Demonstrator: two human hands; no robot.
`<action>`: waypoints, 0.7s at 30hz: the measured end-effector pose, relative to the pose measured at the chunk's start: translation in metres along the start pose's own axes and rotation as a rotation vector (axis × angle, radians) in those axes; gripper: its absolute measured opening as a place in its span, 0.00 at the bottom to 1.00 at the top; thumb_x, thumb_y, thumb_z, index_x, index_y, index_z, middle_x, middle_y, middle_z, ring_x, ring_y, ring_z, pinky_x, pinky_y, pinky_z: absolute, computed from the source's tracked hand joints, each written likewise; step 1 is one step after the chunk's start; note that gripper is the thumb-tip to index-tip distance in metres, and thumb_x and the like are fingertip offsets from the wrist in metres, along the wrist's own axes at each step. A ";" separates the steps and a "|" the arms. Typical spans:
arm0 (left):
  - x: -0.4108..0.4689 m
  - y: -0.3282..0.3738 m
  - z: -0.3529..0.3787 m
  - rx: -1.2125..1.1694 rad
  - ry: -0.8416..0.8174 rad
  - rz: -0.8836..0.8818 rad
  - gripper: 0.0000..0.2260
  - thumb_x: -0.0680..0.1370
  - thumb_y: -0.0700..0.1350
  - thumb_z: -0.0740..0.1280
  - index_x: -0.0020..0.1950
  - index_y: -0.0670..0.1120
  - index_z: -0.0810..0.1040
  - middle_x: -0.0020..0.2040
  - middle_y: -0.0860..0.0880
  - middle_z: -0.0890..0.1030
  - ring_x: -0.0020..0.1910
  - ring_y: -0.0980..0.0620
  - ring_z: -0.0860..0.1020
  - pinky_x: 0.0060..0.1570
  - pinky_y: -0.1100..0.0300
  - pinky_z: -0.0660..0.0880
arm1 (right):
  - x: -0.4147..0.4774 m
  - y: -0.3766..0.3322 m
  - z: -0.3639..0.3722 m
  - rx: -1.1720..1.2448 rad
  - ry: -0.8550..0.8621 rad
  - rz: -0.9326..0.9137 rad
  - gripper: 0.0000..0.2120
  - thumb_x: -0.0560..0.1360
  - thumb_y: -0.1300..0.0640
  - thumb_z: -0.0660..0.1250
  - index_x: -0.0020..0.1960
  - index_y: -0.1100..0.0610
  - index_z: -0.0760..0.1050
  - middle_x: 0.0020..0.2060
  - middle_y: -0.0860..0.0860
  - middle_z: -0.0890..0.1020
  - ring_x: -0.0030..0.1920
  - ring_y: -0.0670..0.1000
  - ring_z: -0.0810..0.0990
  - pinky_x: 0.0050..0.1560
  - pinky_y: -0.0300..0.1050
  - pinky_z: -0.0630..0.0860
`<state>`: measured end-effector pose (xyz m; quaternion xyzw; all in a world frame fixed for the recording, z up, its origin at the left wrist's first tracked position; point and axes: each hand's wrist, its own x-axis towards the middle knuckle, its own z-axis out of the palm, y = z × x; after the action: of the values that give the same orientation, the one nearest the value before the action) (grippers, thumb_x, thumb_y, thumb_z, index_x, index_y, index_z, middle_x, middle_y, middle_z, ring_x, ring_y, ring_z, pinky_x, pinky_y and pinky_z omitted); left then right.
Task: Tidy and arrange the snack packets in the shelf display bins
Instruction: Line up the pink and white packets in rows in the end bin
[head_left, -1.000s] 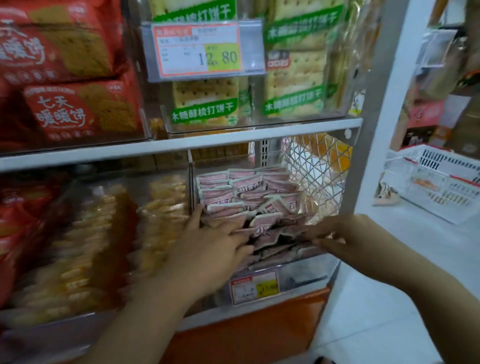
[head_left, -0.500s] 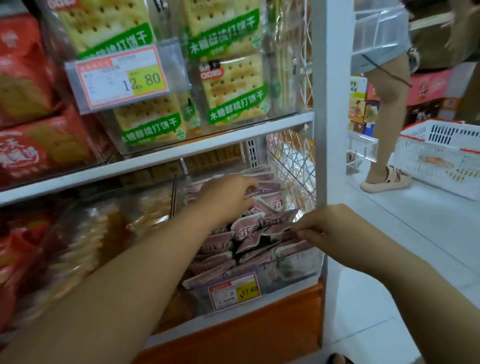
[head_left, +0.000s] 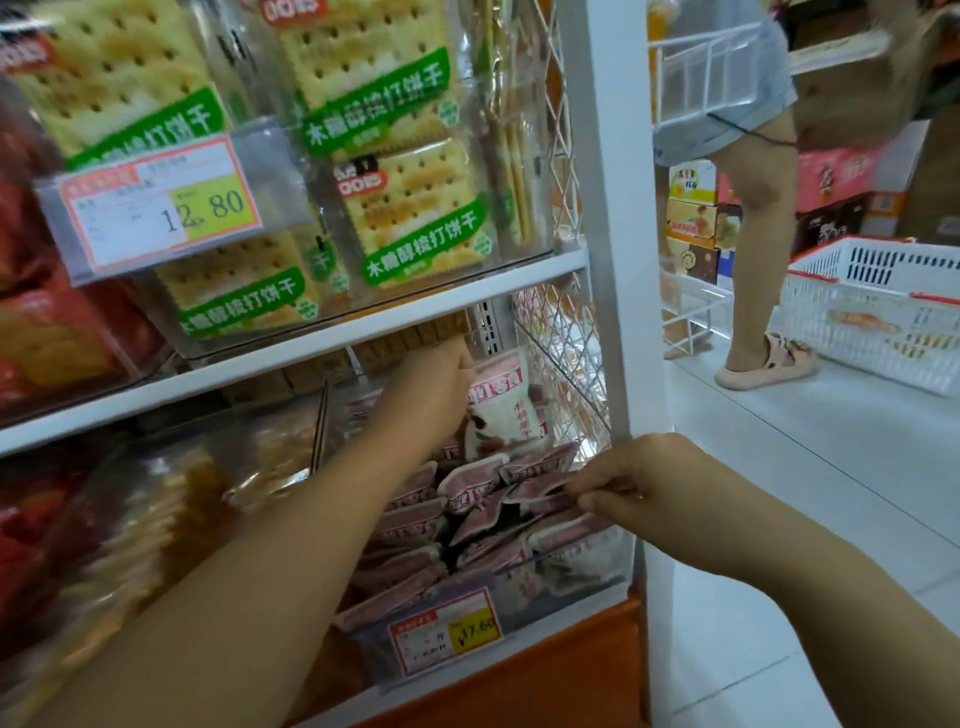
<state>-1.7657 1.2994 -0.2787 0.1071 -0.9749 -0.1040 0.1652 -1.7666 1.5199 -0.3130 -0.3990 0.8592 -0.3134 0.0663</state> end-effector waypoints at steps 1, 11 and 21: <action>-0.004 0.000 0.004 -0.017 -0.010 0.016 0.05 0.80 0.44 0.60 0.44 0.47 0.71 0.40 0.49 0.76 0.39 0.50 0.74 0.34 0.57 0.65 | 0.000 -0.001 0.000 0.002 0.000 0.005 0.09 0.76 0.56 0.66 0.53 0.47 0.82 0.44 0.39 0.82 0.43 0.40 0.80 0.50 0.37 0.77; -0.010 -0.010 0.032 -0.046 -0.258 0.123 0.06 0.80 0.42 0.61 0.47 0.45 0.76 0.43 0.45 0.79 0.43 0.46 0.76 0.42 0.56 0.70 | 0.004 -0.003 0.002 -0.038 -0.008 -0.001 0.10 0.76 0.56 0.65 0.54 0.47 0.81 0.43 0.36 0.78 0.42 0.38 0.78 0.44 0.26 0.71; 0.005 0.001 0.059 -0.023 -0.322 0.152 0.12 0.80 0.41 0.61 0.61 0.44 0.79 0.59 0.41 0.80 0.56 0.43 0.77 0.51 0.58 0.69 | 0.008 -0.003 0.006 -0.084 -0.018 -0.005 0.10 0.76 0.55 0.65 0.53 0.46 0.81 0.47 0.39 0.82 0.42 0.39 0.79 0.45 0.31 0.74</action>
<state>-1.7910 1.3092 -0.3317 0.0132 -0.9928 -0.1185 0.0154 -1.7676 1.5101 -0.3145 -0.4065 0.8700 -0.2734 0.0565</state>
